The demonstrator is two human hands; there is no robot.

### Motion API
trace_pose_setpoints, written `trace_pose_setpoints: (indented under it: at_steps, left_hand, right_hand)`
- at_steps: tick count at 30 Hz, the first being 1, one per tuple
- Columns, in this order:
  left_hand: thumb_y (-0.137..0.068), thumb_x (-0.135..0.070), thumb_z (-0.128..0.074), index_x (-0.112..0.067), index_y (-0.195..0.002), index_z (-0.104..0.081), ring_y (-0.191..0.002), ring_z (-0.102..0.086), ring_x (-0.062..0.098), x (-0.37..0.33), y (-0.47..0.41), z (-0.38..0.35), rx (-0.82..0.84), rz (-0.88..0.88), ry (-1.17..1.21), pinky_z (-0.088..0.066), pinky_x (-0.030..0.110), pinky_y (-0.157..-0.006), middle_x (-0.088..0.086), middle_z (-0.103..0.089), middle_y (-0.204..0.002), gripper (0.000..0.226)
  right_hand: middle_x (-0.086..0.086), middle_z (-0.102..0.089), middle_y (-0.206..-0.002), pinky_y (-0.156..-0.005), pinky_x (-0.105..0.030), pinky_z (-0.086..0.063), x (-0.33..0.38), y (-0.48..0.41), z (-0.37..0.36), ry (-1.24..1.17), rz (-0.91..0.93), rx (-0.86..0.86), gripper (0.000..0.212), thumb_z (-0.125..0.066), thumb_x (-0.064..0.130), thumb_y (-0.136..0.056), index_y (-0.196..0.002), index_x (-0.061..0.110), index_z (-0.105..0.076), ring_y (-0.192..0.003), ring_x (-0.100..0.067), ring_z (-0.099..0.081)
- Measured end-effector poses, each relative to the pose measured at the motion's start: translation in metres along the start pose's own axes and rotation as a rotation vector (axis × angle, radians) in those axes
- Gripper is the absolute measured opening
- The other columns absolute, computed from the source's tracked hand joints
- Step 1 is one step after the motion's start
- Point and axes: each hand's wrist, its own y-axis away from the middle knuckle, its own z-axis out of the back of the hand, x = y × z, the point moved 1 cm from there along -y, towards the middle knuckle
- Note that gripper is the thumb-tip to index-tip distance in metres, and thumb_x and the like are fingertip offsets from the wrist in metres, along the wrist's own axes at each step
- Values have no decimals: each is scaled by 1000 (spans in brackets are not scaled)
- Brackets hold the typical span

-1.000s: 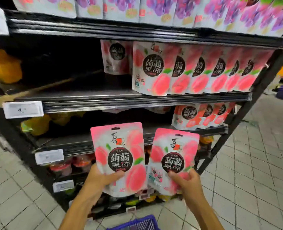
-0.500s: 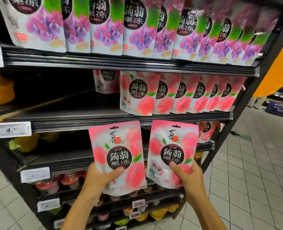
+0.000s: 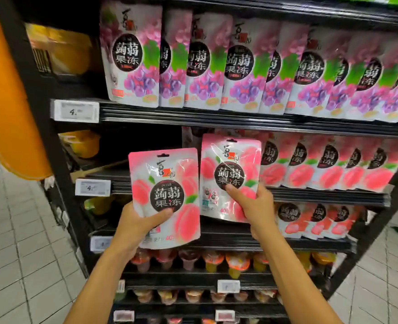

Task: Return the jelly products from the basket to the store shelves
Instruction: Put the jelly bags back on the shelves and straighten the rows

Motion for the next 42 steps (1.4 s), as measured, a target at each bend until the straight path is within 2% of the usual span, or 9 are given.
trace_pose_setpoints:
  at_steps: [8, 14, 18, 22, 26, 29, 32, 37, 42]
  left_hand:
    - [-46, -50, -93, -32, -97, -75, -91, -74, 21, -6, -6, 20, 24, -32, -38, -58, 24, -69, 3, -77, -100, 57]
    - [-51, -42, -91, -33, -97, -75, -90, -74, 19, -5, -9, 19, 49, -45, -52, -58, 23, -68, 2, -77, -99, 50]
    - [-52, -38, -90, -32, -97, -75, -90, -74, 20, 0, -11, 18, 54, -41, -48, -58, 23, -68, 2, -77, -99, 48]
    - [-51, -39, -91, -32, -98, -75, -91, -74, 19, 5, -10, 21, 38, -27, -44, -58, 24, -68, 2, -77, -99, 49]
    - [-49, -42, -92, -32, -96, -75, -90, -74, 20, 12, -10, 24, 1, -12, -41, -59, 24, -68, 2, -77, -99, 51]
    - [-46, -47, -92, -34, -94, -75, -91, -74, 21, 15, -10, 25, -25, 6, -59, -59, 30, -71, 2, -77, -98, 53]
    - [-40, -56, -93, -33, -95, -75, -92, -74, 22, 15, -9, 26, -38, 10, -69, -59, 37, -76, 3, -77, -98, 62]
    - [-39, -56, -93, -30, -95, -75, -93, -74, 23, 14, -6, 25, -38, 21, -80, -60, 36, -75, 4, -77, -99, 65]
    - [-38, -55, -94, -28, -95, -75, -91, -74, 23, 15, -6, 23, -48, 27, -77, -60, 32, -72, 5, -77, -98, 66]
  right_hand:
    - [5, -77, -95, -80, -34, -57, 8, -39, -44, -32, 1, 47, 33, -86, 29, -71, -100, 22, -71, -92, -13, -72]
    - [-1, -74, -89, -87, -46, -56, 6, -57, -61, 31, 23, -50, 33, -87, 36, -69, -87, 18, -66, -92, -20, -69]
    - [13, -71, -77, -74, -34, -53, -3, -56, -60, 109, 77, -20, 31, -88, 32, -68, -81, 22, -62, -76, -3, -66]
    - [4, -70, -107, -91, -36, -53, -6, -53, -44, 245, 85, 91, 56, -90, 35, -64, -110, 18, -61, -104, -15, -65]
    - [6, -73, -97, -81, -29, -58, -11, -47, -26, 317, 135, 138, 41, -89, 20, -69, -101, 19, -63, -92, -9, -70]
    - [14, -71, -89, -71, -11, -52, -12, -45, -23, 391, 164, 91, 36, -89, 20, -67, -89, 24, -62, -83, 4, -67]
    - [15, -68, -75, -61, -9, -47, -11, -47, -31, 423, 186, 19, 36, -89, 21, -66, -77, 28, -56, -65, 9, -61]
    - [0, -71, -80, -68, -37, -57, -11, -51, -49, 476, 202, -18, 38, -88, 28, -69, -88, 11, -60, -75, -18, -69]
    - [-16, -68, -88, -69, -49, -56, -16, -52, -54, 468, 162, -66, 47, -88, 29, -70, -93, 10, -52, -83, -34, -66]
